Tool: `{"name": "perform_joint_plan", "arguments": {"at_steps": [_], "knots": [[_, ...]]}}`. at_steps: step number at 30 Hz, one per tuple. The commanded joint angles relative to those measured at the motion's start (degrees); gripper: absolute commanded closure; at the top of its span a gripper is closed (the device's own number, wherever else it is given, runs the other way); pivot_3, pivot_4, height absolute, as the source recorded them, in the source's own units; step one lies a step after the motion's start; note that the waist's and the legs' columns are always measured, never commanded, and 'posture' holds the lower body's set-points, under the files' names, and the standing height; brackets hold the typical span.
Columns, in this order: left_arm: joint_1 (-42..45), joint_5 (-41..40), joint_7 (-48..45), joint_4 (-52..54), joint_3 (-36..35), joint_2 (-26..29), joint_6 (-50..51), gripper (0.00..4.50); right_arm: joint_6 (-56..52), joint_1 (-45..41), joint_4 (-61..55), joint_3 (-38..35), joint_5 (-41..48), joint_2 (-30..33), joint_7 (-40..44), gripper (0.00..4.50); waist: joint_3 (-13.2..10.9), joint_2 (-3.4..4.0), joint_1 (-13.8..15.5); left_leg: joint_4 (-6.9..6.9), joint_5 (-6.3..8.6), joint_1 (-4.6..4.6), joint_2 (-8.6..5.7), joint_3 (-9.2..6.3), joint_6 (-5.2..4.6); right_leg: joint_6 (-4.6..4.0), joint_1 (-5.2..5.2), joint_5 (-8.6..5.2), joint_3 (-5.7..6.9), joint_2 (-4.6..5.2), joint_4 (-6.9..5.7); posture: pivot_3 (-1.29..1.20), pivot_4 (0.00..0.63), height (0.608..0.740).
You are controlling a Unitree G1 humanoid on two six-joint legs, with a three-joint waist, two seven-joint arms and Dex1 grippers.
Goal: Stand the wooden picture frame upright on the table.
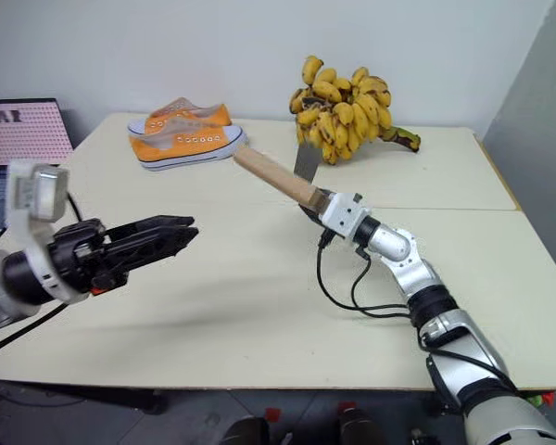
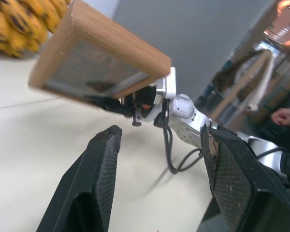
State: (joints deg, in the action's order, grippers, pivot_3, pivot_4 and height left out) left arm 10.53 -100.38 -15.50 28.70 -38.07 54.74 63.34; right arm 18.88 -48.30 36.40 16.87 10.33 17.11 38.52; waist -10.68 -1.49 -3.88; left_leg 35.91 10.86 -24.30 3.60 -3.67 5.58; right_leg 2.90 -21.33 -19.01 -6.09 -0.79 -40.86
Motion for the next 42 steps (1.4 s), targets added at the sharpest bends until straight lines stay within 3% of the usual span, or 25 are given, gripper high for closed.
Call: {"name": "perform_joint_plan", "arguments": {"at_steps": [1, 6, 18, 24, 29, 33, 41, 42], "knots": [[-3.3, -3.5, 2.7, 4.6, -2.5, 1.0, -4.5, 1.73, -17.0, -0.7, -5.5, -5.1, 10.0, -2.6, 6.5, 3.06, 0.0, 0.0, 0.6, 0.0, 0.0, -0.01, -0.01, -0.03, 0.0, -0.01, 0.0, -0.01, 0.04, -0.01, 0.01, 0.0, 0.15, 0.74], [-7.5, -7.4, 5.5, 7.1, -4.2, 3.0, -8.0, 1.73, -27.2, 2.1, -8.3, -6.3, 12.1, -5.8, 8.8, 3.06, 0.0, 0.02, 1.3, -0.06, 0.01, -0.04, 0.0, -0.1, 0.01, -0.12, -0.04, -0.08, 0.16, -0.03, 0.02, 0.0, 0.15, 0.74], [-16.9, -10.1, 5.3, 10.1, -8.4, 7.1, -9.3, 1.73, -28.5, 7.2, -5.3, -6.5, 8.0, -8.7, 9.8, 3.06, -0.1, 0.1, 1.1, -0.17, 0.01, -0.06, 0.08, -0.07, 0.01, -0.19, -0.11, -0.14, 0.18, -0.11, 0.08, 0.0, 0.15, 0.74], [-23.1, -5.1, 0.1, 11.7, -12.7, 8.6, -5.4, 1.73, -29.6, 7.6, -3.9, -8.2, 7.9, -9.5, 9.2, 3.06, -0.1, 0.13, 0.9, -0.21, 0.01, -0.04, 0.08, -0.07, 0.01, -0.24, -0.12, -0.18, 0.18, -0.12, 0.08, 0.0, 0.15, 0.74], [-27.0, 8.2, -9.4, 11.3, -17.1, 10.7, -1.7, 1.73, -31.2, 9.1, -7.1, -8.1, 7.6, -10.1, 8.0, 3.06, -0.1, 0.16, 0.9, -0.24, 0.02, -0.02, 0.08, -0.06, 0.02, -0.33, -0.15, -0.25, 0.19, -0.13, 0.09, 0.0, 0.15, 0.74], [-27.0, 14.3, -14.7, 9.4, -17.6, 11.2, -2.3, 1.73, -33.6, 10.6, -11.1, -7.8, 7.6, -10.3, 7.6, 3.06, -0.1, 0.16, 0.9, -0.44, 0.02, -0.01, 0.09, -0.04, 0.02, -0.37, -0.23, -0.28, 0.19, -0.13, 0.11, 0.0, 0.15, 0.74], [-22.1, 17.3, -15.7, 7.9, -13.4, 11.0, -4.1, 1.66, -33.7, 11.4, -13.3, -7.4, 5.0, -10.0, 6.1, 1.35, -0.1, 0.16, 0.6, -0.87, 0.0, -0.02, 0.11, 0.03, 0.04, -0.45, -0.47, -0.32, 0.17, -0.13, 0.12, 0.0, 0.15, 0.74], [-21.7, 17.4, -15.4, 8.1, -12.9, 10.7, -4.3, 1.66, -33.8, 11.6, -13.6, -7.4, 4.9, -9.9, 6.0, 1.35, -0.1, 0.16, 0.6, -0.88, 0.0, -0.02, 0.11, 0.04, 0.04, -0.45, -0.47, -0.32, 0.16, -0.12, 0.12, 0.0, 0.15, 0.74]]}}
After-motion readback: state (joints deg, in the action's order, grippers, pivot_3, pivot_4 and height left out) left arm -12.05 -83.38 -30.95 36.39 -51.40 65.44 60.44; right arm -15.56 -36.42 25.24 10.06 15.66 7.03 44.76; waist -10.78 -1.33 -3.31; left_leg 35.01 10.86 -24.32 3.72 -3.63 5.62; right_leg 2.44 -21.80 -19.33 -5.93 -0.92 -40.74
